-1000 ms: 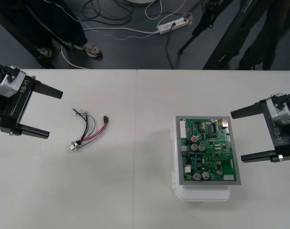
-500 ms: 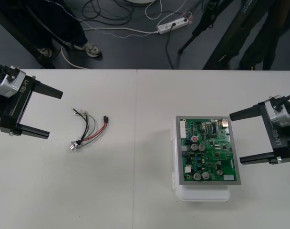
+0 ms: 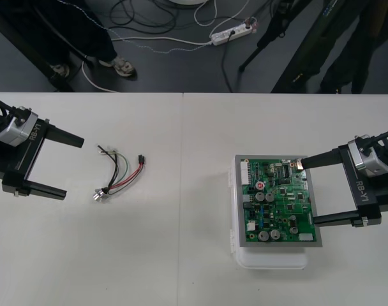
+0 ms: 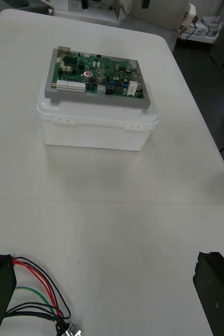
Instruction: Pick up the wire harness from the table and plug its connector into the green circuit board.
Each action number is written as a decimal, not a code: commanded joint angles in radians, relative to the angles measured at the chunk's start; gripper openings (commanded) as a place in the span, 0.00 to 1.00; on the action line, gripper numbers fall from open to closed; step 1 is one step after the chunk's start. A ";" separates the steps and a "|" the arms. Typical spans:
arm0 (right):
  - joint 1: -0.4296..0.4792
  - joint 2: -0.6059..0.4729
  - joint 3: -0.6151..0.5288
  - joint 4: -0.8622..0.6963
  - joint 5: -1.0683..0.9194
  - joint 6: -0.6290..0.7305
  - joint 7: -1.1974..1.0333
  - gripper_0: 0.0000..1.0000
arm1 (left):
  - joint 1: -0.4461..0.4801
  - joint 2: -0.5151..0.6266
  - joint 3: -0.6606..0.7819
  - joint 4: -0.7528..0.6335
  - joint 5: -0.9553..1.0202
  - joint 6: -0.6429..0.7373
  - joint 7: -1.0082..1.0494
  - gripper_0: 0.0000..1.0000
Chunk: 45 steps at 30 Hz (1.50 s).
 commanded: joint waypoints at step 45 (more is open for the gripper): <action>-0.077 0.374 -0.120 0.027 -0.078 -0.004 0.062 1.00 | -0.136 0.025 0.014 -0.052 -0.366 -0.037 0.410 1.00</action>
